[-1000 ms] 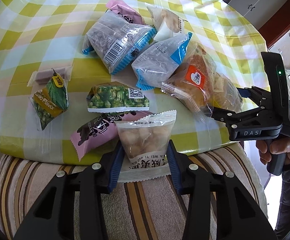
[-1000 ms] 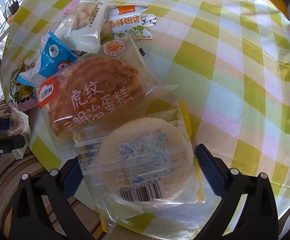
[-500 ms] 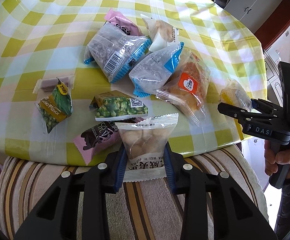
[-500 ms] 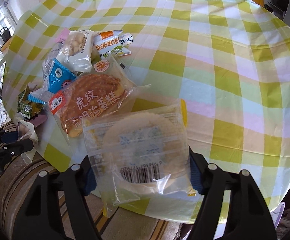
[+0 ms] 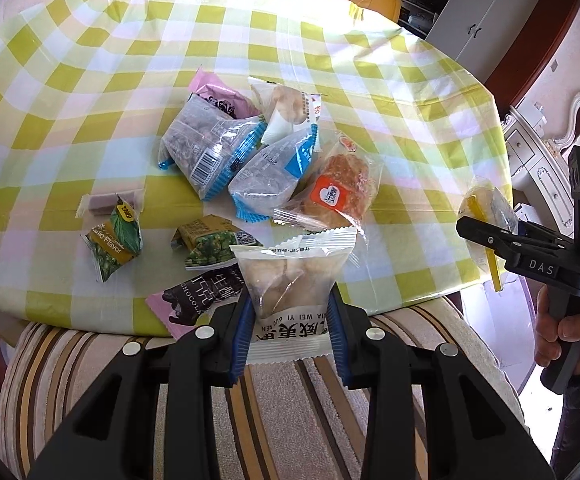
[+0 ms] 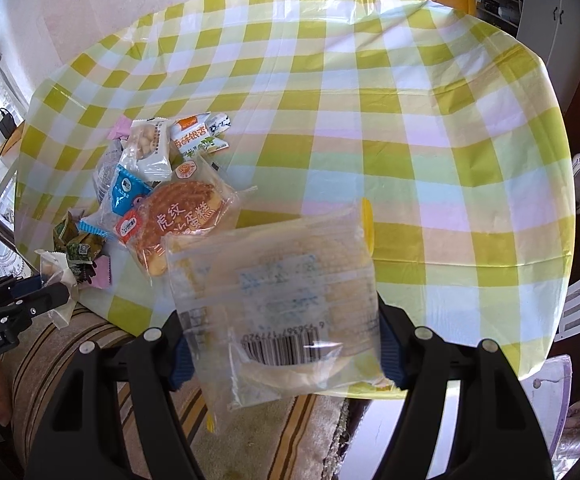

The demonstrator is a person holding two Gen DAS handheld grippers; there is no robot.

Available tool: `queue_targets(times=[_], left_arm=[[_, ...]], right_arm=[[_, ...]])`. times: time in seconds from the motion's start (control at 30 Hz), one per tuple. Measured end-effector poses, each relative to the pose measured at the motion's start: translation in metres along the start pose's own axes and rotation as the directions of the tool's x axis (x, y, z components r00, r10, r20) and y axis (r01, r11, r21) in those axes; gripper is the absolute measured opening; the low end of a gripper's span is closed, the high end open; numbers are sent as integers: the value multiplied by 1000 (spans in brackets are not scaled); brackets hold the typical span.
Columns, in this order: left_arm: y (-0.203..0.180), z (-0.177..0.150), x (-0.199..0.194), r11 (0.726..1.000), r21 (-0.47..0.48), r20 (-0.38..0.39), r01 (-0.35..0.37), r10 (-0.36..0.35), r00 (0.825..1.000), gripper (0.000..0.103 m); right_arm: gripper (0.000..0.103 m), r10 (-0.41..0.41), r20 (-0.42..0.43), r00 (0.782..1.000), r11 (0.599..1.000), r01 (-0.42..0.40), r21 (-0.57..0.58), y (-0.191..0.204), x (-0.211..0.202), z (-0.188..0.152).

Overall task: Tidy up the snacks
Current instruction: 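Carry both snacks over the purple-rimmed white box and open both tools to drop them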

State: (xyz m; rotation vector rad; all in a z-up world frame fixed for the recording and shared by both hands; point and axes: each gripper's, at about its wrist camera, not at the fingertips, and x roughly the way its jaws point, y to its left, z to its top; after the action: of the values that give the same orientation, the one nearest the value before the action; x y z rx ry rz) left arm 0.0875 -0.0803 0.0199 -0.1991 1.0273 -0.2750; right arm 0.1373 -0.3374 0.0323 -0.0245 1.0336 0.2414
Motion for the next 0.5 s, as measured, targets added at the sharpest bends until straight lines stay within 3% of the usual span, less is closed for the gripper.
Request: queue_targets(times=[0.23,0.5], left_arm=[[-25,2,-2,998,46,2,49,-49,999,33],[-80,1,12,981,146,-48,130,-124,991,33]], right_arm=[[71,-20,33,999,996,17,83,-22,-21,-17],[71,-68,53,996,985,59,159,-57,-42,-43]])
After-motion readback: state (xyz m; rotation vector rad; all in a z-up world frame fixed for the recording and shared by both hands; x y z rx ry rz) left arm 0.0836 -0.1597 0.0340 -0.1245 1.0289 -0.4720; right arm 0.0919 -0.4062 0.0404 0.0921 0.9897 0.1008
